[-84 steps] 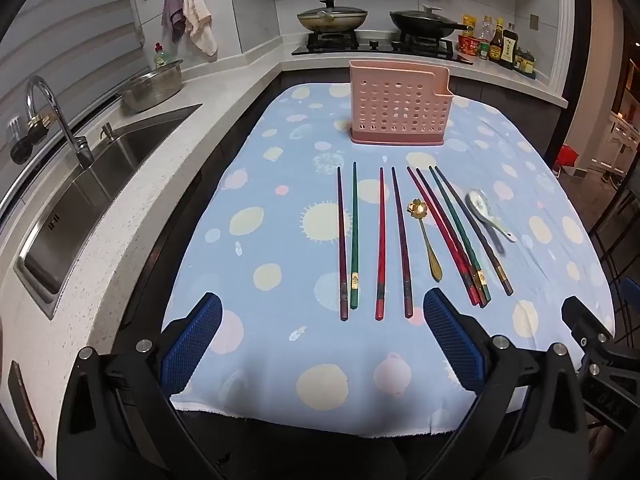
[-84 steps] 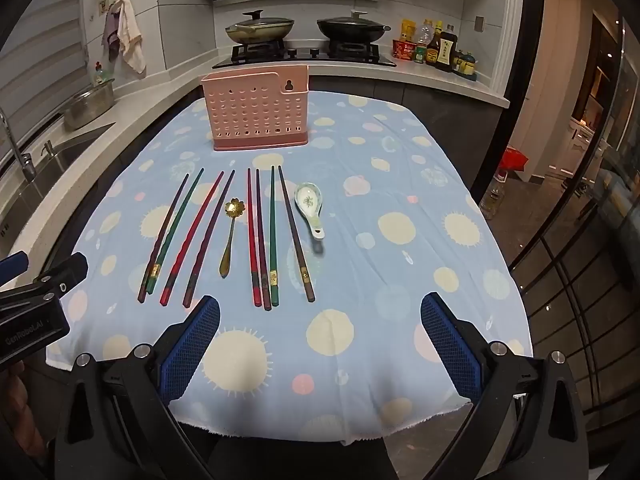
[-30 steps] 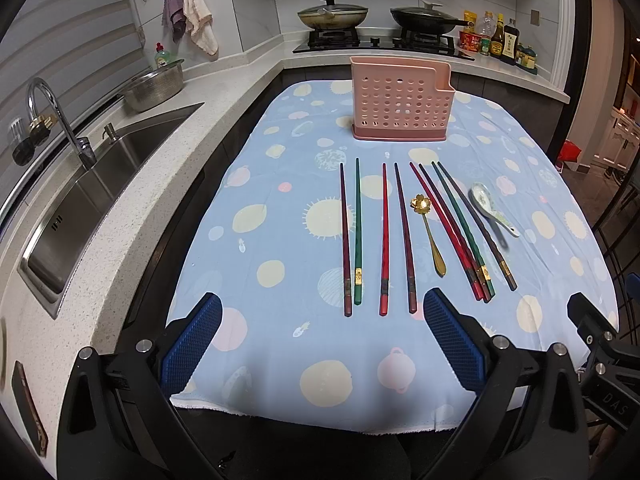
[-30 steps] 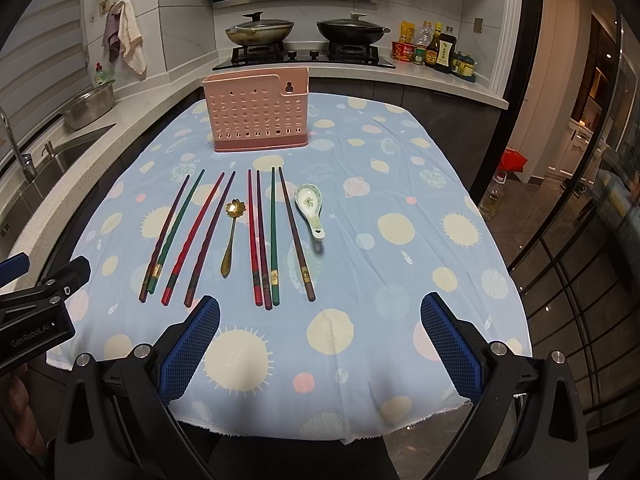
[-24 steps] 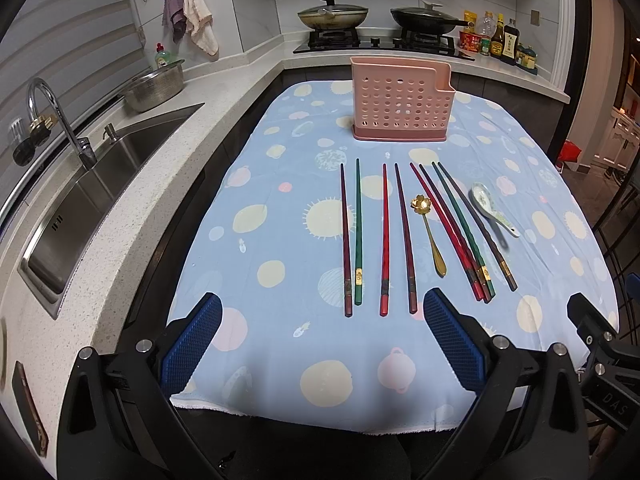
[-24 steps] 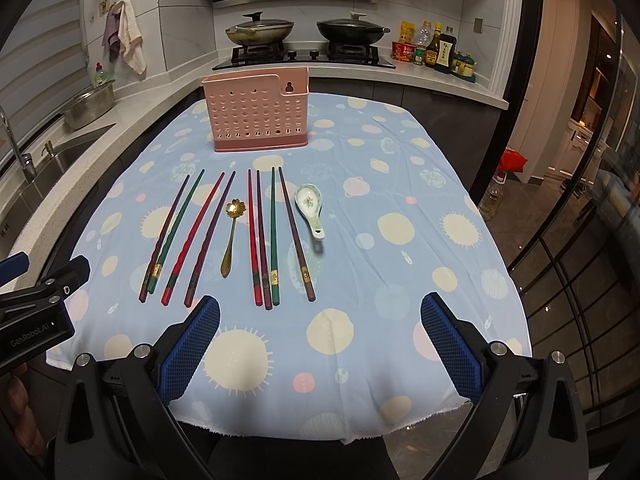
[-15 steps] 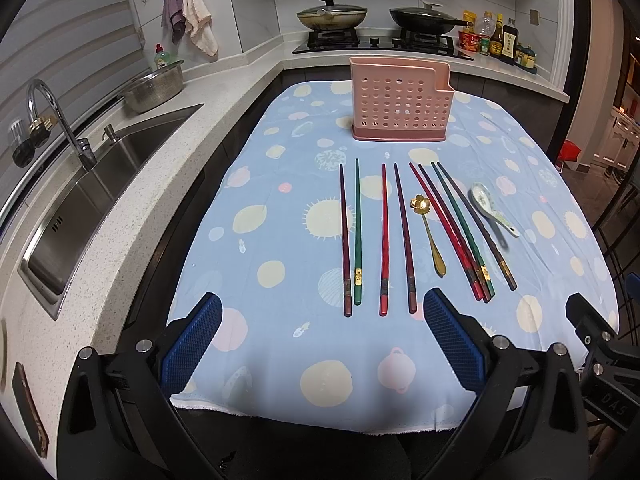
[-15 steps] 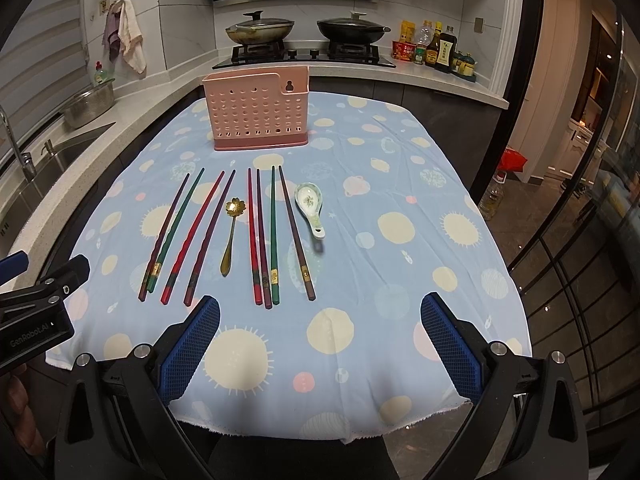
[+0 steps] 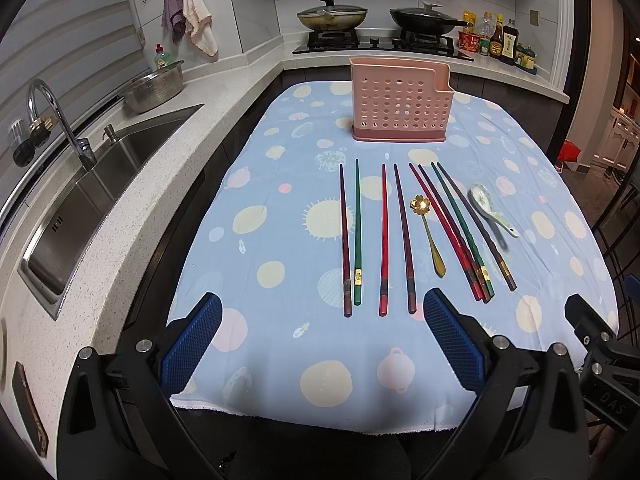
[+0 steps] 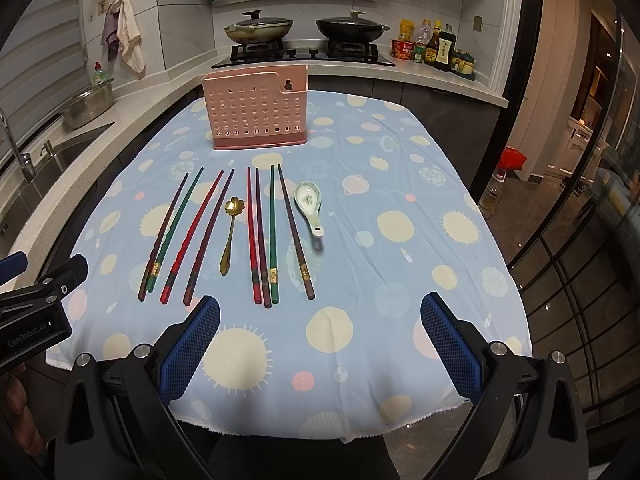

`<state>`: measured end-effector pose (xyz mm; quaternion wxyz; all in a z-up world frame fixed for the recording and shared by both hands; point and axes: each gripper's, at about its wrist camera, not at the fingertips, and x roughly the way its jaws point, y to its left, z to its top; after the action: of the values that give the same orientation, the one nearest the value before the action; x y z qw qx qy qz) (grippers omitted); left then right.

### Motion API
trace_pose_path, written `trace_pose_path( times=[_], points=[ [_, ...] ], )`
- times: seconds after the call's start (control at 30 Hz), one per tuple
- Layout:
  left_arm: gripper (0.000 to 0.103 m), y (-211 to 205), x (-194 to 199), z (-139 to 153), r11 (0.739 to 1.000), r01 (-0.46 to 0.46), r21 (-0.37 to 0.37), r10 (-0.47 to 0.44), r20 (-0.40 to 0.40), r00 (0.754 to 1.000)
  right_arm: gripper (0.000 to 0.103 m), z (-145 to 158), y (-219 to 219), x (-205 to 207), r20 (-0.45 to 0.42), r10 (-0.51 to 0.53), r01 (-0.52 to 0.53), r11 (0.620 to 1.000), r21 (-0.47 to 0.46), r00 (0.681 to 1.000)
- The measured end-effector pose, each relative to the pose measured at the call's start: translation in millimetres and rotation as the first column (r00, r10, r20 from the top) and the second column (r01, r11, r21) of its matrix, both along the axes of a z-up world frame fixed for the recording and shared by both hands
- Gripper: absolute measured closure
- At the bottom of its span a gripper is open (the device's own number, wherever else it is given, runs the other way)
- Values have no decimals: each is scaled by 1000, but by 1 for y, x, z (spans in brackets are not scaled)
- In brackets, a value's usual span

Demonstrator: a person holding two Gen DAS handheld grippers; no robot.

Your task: Organize utensils

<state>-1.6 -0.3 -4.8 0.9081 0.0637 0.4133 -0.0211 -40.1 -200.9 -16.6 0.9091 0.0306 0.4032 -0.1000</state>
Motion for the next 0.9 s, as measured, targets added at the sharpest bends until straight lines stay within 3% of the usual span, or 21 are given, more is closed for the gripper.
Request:
trace_pose_path(
  times=[0.9],
  points=[
    [7, 5, 5, -1, 1000, -10, -24, 9, -15, 1000, 7, -2, -1, 2, 0, 9, -9, 1000, 19, 1000]
  ],
)
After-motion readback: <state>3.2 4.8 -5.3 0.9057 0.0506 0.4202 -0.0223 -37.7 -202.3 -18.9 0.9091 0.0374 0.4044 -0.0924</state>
